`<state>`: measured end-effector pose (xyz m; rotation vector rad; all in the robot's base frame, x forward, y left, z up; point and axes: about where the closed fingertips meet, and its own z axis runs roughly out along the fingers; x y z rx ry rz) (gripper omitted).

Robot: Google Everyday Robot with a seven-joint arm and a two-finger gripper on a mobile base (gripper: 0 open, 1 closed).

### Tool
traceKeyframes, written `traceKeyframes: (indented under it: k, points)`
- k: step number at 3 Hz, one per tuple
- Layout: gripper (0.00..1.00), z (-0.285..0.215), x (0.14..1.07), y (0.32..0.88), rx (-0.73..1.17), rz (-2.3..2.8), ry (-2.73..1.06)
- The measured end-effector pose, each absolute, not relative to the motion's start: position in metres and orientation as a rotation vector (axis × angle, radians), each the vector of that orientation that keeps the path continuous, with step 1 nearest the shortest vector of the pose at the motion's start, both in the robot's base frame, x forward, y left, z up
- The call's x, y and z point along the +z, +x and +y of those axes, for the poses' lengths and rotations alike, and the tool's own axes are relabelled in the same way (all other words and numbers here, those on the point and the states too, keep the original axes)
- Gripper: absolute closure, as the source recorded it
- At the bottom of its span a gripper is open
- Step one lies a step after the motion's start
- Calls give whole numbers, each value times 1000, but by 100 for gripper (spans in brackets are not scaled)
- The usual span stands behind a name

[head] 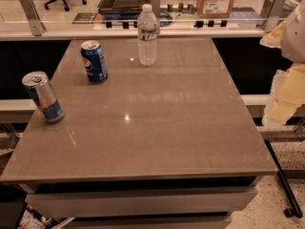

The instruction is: Pick redbull can

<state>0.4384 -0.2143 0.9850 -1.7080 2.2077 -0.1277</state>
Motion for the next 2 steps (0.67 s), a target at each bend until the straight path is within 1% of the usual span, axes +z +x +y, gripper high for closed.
traceKeyframes:
  k: [2]
  points:
    - [0, -210, 987, 439, -122, 2181, -1701]
